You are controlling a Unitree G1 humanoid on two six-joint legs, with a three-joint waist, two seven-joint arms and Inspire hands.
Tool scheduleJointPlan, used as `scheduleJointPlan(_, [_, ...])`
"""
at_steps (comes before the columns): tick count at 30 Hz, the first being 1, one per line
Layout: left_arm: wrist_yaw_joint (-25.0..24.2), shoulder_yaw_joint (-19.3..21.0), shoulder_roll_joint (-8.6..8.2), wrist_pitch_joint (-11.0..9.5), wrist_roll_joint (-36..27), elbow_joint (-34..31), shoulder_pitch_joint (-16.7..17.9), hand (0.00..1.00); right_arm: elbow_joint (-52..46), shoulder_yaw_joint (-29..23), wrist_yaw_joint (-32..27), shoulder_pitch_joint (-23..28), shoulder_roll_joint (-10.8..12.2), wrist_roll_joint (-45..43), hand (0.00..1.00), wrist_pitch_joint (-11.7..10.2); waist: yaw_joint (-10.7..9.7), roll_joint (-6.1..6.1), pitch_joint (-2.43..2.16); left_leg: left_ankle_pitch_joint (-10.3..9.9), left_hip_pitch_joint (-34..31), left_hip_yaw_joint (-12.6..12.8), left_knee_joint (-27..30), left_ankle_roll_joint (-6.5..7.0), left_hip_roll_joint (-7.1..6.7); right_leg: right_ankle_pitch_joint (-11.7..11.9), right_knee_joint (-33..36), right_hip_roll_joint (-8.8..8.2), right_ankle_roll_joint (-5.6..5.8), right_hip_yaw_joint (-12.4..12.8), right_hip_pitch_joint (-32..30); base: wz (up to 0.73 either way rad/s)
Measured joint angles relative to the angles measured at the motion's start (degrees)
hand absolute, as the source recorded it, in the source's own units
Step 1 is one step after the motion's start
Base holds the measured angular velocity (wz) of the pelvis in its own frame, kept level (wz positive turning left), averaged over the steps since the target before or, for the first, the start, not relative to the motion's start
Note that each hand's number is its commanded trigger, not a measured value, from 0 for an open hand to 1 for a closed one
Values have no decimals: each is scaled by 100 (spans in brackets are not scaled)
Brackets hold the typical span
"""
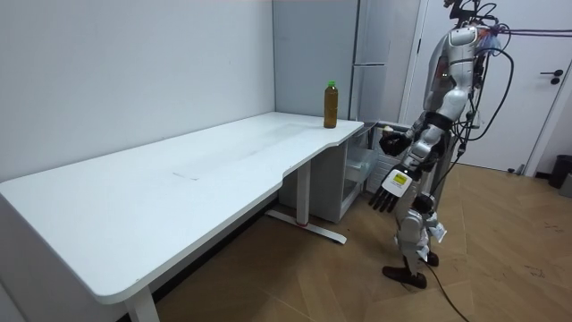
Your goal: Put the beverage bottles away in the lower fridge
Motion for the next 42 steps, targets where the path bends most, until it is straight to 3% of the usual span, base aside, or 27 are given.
scheduleJointPlan(9, [-14, -90, 67, -37, 85, 0, 110, 0, -10, -22, 0, -27, 13, 825, 100, -12, 2, 20, 16, 0, -38, -163, 44, 1, -20, 0, 74, -13, 2, -180, 0, 9])
scheduleJointPlan(15, [-47, -99, 85, -22, 721, 2, 307, 0, -10, -116, 1, -46, -10, 1054, 100, -89, 6, 87, 18, -2, -28, -193, 110, 3, -25, 0, 69, -16, 2, -186, 50, 1])
scheduleJointPlan(22, [-54, -167, 80, 154, 921, -2, 282, 0, 157, -239, -4, -386, -161, 1246, 100, -123, 2, 124, 22, -14, -423, -309, 352, 20, -39, -14, 90, -22, -2, -322, -170, 9])
scheduleJointPlan(29, [-177, -285, 200, 284, 919, 61, -145, 0, 668, -449, -30, -1286, -281, 1287, 100, -113, 32, 138, 13, 105, -1172, -441, 629, 92, -84, -34, 375, -74, 9, -416, -900, 12])
scheduleJointPlan(31, [-170, -341, 280, 302, 910, 162, -293, 0, 921, -447, -30, -1580, -278, 1342, 100, -85, 34, 99, 49, 127, -1278, -452, 629, 99, -88, -27, 372, -74, 9, -425, -1002, 6])
scheduleJointPlan(39, [-168, -549, 398, 339, 856, 679, -833, 0, 1804, -692, -122, -2435, -355, 1420, 100, -35, 218, 28, 83, 246, -1951, -460, 613, 126, -92, -25, 731, -166, 5, -443, -1821, 0])
scheduleJointPlan(42, [-160, -653, 441, 344, 857, 792, -1031, 0, 1991, -803, -269, -2614, -476, 1431, 100, 95, 326, -8, 105, 284, -2157, -453, 609, 133, -101, -21, 783, -180, -2, -469, -2037, 1])
